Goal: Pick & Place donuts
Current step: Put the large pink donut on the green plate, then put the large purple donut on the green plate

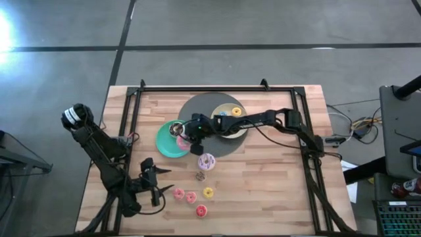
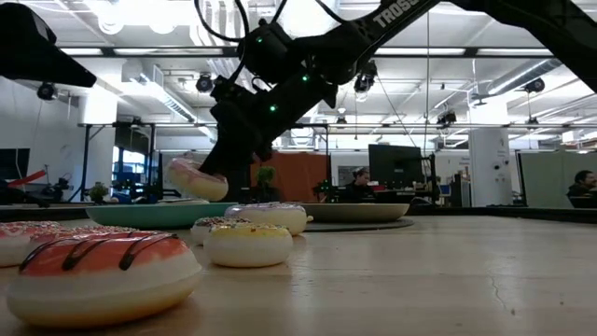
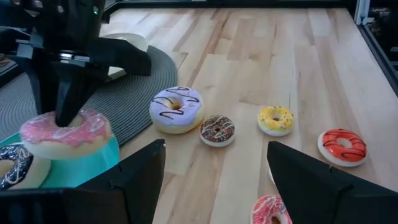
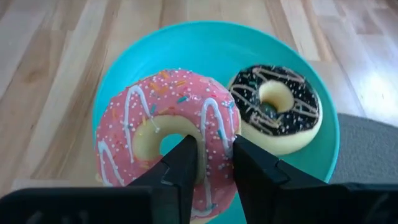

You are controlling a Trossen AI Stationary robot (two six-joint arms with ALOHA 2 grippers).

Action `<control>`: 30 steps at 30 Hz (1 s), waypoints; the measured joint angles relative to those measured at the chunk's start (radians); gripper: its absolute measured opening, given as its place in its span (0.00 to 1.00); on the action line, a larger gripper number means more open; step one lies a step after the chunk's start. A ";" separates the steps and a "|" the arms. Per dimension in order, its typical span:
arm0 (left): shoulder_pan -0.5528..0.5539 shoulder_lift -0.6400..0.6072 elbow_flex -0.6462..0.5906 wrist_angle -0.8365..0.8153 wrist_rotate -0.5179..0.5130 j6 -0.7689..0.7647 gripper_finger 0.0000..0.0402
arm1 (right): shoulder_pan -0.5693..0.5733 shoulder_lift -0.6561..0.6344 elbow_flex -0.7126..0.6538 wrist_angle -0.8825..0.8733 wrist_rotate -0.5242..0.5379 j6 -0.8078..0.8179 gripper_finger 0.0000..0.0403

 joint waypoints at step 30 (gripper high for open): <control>0.002 0.000 0.000 -0.006 -0.021 -0.015 0.64 | 0.007 -0.114 0.007 -0.169 -0.021 -0.039 0.50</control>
